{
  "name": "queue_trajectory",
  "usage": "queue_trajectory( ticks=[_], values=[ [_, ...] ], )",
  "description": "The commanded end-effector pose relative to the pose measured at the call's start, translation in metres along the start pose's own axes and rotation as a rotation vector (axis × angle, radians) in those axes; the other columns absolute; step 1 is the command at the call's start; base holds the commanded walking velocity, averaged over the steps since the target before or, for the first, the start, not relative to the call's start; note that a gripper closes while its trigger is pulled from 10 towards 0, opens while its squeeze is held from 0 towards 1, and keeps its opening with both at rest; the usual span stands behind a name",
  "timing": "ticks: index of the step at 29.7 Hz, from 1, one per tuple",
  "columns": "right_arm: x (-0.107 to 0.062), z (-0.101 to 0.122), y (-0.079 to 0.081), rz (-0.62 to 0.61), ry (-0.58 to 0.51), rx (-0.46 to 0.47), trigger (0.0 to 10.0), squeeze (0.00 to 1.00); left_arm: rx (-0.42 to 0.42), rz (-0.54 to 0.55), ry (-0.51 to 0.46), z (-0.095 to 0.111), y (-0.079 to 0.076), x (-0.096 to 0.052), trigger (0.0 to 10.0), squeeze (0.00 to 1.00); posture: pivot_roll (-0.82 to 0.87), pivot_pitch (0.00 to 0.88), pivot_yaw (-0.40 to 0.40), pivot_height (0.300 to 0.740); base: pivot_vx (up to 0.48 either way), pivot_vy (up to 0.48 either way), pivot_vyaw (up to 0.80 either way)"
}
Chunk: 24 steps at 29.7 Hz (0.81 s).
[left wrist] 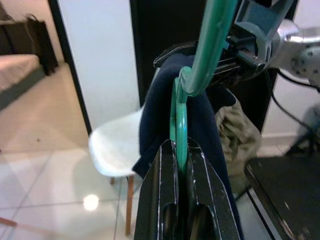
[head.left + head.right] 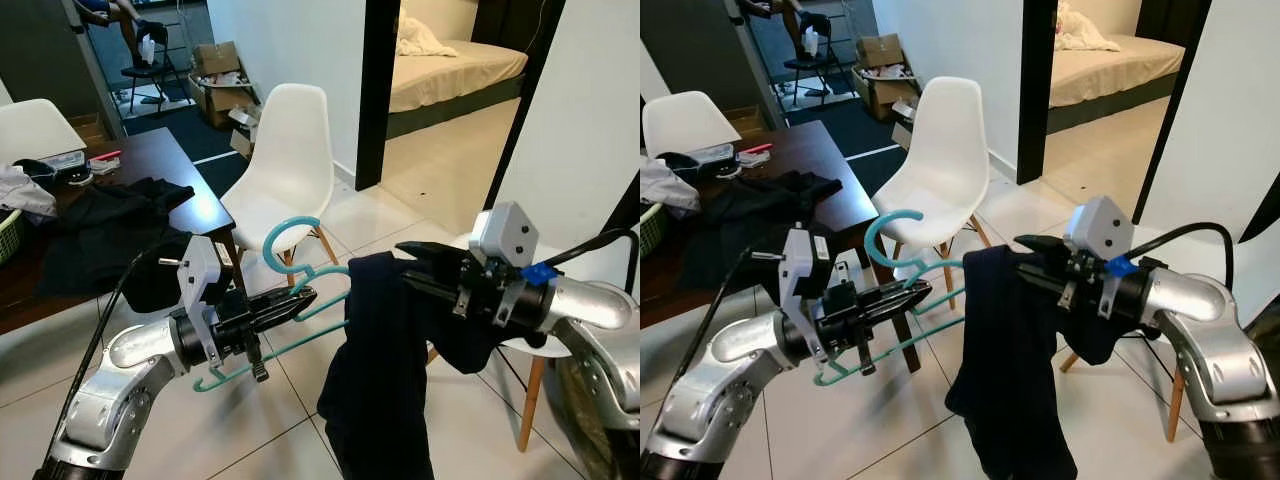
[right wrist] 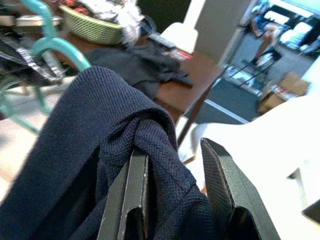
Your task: Hang hanger
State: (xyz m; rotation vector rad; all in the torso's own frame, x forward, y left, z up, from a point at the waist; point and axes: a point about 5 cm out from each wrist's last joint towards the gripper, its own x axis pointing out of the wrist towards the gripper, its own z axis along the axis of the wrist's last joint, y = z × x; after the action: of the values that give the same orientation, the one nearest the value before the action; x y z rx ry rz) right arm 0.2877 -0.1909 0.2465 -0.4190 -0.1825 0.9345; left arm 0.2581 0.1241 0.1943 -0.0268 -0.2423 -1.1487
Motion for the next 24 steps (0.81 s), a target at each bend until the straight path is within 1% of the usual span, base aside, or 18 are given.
queue_trajectory(
  ticks=[1,2,3,4,5,8,10,12,13,14,17,18,24],
  values=[
    [-0.009,0.023,-0.022,-0.176,-0.129,-0.054,10.0,0.00,-0.049,-0.075,0.018,-0.009,-0.013,0.007,0.0,0.00,-0.01,0.000,0.051,0.740,0.000,0.000,0.00],
    [-0.009,0.023,-0.022,-0.176,-0.129,-0.054,10.0,0.00,-0.049,-0.075,0.018,-0.009,-0.013,0.007,0.0,0.00,-0.01,0.000,0.051,0.740,0.000,0.000,0.00],
    [-0.012,0.024,-0.022,-0.157,-0.147,-0.028,10.0,0.00,-0.048,-0.073,0.017,-0.009,-0.013,0.007,0.0,0.00,-0.01,0.000,0.051,0.740,0.000,0.000,0.00],
    [-0.014,0.024,-0.020,-0.121,-0.154,-0.011,10.0,1.00,-0.048,-0.071,0.017,-0.009,-0.013,0.007,0.0,0.00,-0.01,0.000,0.050,0.740,0.000,0.000,0.00],
    [-0.014,0.024,-0.020,-0.121,-0.154,-0.011,10.0,1.00,-0.048,-0.071,0.017,-0.009,-0.013,0.007,0.0,0.00,-0.01,0.000,0.050,0.740,0.000,0.000,0.00],
    [-0.021,0.023,-0.013,-0.044,-0.146,-0.010,10.0,1.00,-0.046,-0.066,0.019,-0.010,-0.012,0.006,0.0,0.00,-0.01,0.000,0.049,0.740,0.000,0.000,0.00],
    [-0.022,0.023,-0.013,-0.050,-0.142,-0.021,10.0,1.00,-0.045,-0.065,0.019,-0.010,-0.012,0.006,0.0,0.00,-0.01,0.000,0.049,0.740,0.000,0.000,0.00],
    [-0.027,0.022,-0.021,-0.110,-0.128,-0.050,10.0,1.00,-0.044,-0.065,0.019,-0.010,-0.011,0.005,0.0,0.00,-0.01,0.000,0.050,0.740,0.000,0.000,0.00],
    [-0.027,0.022,-0.021,-0.110,-0.128,-0.050,10.0,1.00,-0.044,-0.065,0.019,-0.010,-0.011,0.005,0.0,0.00,-0.01,0.000,0.050,0.740,0.000,0.000,0.00],
    [-0.029,0.021,-0.024,-0.134,-0.121,-0.059,10.0,0.18,-0.044,-0.064,0.019,-0.010,-0.011,0.005,0.0,0.00,-0.01,0.000,0.050,0.740,0.000,0.000,0.00],
    [-0.030,0.020,-0.026,-0.147,-0.117,-0.064,10.0,0.18,-0.044,-0.064,0.019,-0.010,-0.012,0.005,0.0,0.00,-0.01,0.000,0.050,0.740,0.000,0.000,0.00],
    [-0.033,0.021,-0.032,-0.189,-0.129,-0.064,10.0,0.00,-0.041,-0.060,0.017,-0.010,-0.011,0.005,0.0,0.00,-0.01,0.000,0.051,0.740,0.000,0.000,0.00],
    [-0.035,0.023,-0.036,-0.238,-0.161,-0.045,10.0,0.00,-0.036,-0.046,0.007,-0.009,-0.010,0.006,0.0,0.00,-0.01,0.000,0.051,0.740,0.000,0.000,0.00]
  ],
)
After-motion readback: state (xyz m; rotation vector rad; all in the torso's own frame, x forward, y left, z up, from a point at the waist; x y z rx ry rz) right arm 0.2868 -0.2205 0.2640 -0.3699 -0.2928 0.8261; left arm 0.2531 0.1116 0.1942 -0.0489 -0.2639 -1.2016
